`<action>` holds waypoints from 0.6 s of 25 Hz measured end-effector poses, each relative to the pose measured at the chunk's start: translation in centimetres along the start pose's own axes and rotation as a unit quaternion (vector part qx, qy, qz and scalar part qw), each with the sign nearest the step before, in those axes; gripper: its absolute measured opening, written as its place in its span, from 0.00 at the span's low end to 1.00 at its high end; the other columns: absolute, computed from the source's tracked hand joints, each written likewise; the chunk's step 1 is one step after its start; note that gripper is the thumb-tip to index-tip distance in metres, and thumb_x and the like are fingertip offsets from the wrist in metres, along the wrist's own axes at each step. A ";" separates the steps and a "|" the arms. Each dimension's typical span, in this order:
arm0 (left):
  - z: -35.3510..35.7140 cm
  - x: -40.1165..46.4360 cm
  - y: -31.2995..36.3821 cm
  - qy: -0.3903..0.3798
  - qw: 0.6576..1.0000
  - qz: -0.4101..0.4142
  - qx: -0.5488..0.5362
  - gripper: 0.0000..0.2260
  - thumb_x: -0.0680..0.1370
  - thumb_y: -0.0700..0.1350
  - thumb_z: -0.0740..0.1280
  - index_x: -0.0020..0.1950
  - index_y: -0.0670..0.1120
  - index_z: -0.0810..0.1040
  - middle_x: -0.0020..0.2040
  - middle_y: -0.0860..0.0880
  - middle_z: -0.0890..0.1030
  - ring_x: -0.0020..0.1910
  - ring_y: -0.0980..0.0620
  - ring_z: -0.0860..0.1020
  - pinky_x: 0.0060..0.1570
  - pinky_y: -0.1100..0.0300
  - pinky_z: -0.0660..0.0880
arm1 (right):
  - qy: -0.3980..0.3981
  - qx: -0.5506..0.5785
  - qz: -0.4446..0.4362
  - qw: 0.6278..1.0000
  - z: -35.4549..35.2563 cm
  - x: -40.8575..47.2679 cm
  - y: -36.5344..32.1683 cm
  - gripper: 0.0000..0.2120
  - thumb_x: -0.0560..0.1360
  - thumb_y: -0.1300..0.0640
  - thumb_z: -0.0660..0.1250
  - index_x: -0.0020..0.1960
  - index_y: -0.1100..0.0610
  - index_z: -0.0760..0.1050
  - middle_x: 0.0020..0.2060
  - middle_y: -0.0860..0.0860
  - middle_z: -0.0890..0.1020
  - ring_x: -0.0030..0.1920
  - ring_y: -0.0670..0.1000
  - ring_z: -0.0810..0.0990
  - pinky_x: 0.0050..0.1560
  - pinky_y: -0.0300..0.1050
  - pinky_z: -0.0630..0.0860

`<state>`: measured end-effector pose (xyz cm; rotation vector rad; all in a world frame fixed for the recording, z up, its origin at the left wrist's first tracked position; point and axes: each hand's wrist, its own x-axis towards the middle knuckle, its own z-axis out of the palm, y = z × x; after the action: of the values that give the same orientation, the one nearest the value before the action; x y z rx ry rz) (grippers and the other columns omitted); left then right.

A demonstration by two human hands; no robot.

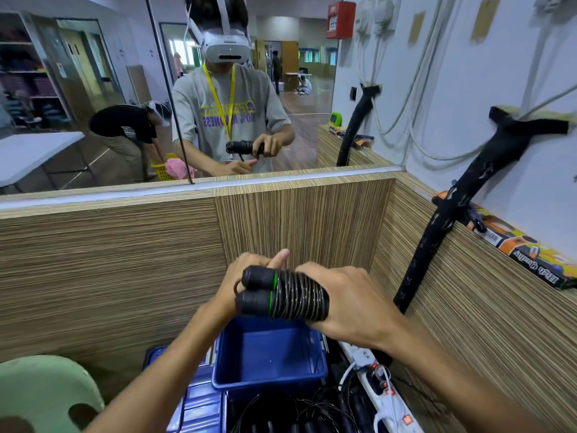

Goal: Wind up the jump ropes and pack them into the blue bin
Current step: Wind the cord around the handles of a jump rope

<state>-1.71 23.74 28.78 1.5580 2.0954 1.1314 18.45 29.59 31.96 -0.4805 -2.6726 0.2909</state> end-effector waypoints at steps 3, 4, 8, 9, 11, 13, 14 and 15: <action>-1.8 2.7 0.9 -0.031 0.934 0.195 0.299 0.33 0.78 0.69 0.42 0.24 0.49 0.63 0.20 0.52 0.65 0.19 0.56 0.63 0.24 0.64 0.62 | -0.038 -0.041 -0.012 0.998 0.1 -0.9 0.2 0.16 0.72 0.45 0.66 0.57 0.44 0.68 0.36 0.44 0.78 0.35 0.47 0.78 0.39 0.47 0.77; -2.4 3.1 1.5 -0.065 0.901 0.244 0.354 0.32 0.80 0.67 0.42 0.24 0.50 0.62 0.20 0.53 0.62 0.18 0.57 0.62 0.24 0.66 0.60 | -0.049 -0.055 -0.007 0.997 0.3 -1.1 0.2 0.16 0.72 0.44 0.65 0.57 0.44 0.67 0.37 0.45 0.79 0.37 0.49 0.79 0.40 0.48 0.78; -3.5 3.5 5.9 -0.096 0.817 0.318 0.471 0.27 0.82 0.61 0.49 0.27 0.49 0.64 0.23 0.54 0.63 0.21 0.59 0.63 0.26 0.65 0.59 | -0.049 -0.126 0.031 0.990 1.1 -1.0 0.0 0.22 0.74 0.43 0.67 0.63 0.44 0.62 0.41 0.48 0.80 0.43 0.56 0.82 0.41 0.50 0.76; -3.3 3.2 6.8 -0.089 0.816 0.309 0.480 0.25 0.82 0.59 0.50 0.29 0.49 0.66 0.25 0.54 0.64 0.23 0.58 0.65 0.27 0.64 0.61 | -0.047 -0.147 0.042 0.987 1.4 -0.8 -0.2 0.26 0.74 0.43 0.68 0.67 0.46 0.61 0.43 0.50 0.81 0.44 0.57 0.82 0.42 0.50 0.74; -2.9 1.9 8.0 -0.045 0.847 0.253 0.466 0.22 0.83 0.57 0.52 0.35 0.48 0.71 0.30 0.54 0.69 0.29 0.55 0.71 0.32 0.62 0.68 | -0.033 -0.166 0.095 0.981 1.9 -0.4 -0.2 0.29 0.73 0.45 0.70 0.69 0.49 0.61 0.43 0.51 0.81 0.44 0.57 0.82 0.41 0.50 0.73; -2.2 0.5 7.9 0.004 0.890 0.203 0.408 0.12 0.83 0.51 0.58 0.45 0.47 0.75 0.39 0.52 0.74 0.38 0.52 0.76 0.38 0.59 0.74 | 0.016 -0.175 0.151 0.973 2.1 0.3 0.4 0.27 0.72 0.42 0.72 0.64 0.49 0.64 0.37 0.48 0.80 0.38 0.55 0.82 0.35 0.47 0.70; -1.8 -0.4 7.5 0.030 0.907 0.184 0.377 0.06 0.81 0.47 0.61 0.49 0.46 0.75 0.43 0.51 0.73 0.42 0.50 0.76 0.40 0.58 0.75 | 0.033 -0.175 0.170 0.969 2.1 0.6 0.7 0.26 0.71 0.41 0.72 0.62 0.48 0.65 0.34 0.47 0.78 0.35 0.53 0.80 0.32 0.45 0.68; -1.3 -1.3 7.1 0.063 0.920 0.171 0.347 0.04 0.79 0.42 0.65 0.53 0.45 0.75 0.45 0.51 0.72 0.44 0.50 0.76 0.41 0.58 0.74 | 0.042 -0.171 0.182 0.967 2.1 1.0 1.0 0.25 0.70 0.41 0.72 0.59 0.47 0.65 0.33 0.46 0.77 0.33 0.53 0.79 0.32 0.45 0.67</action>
<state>2.74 22.74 34.53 2.2855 2.5478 0.5938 17.03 30.63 30.19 -1.0688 -2.5435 -0.0926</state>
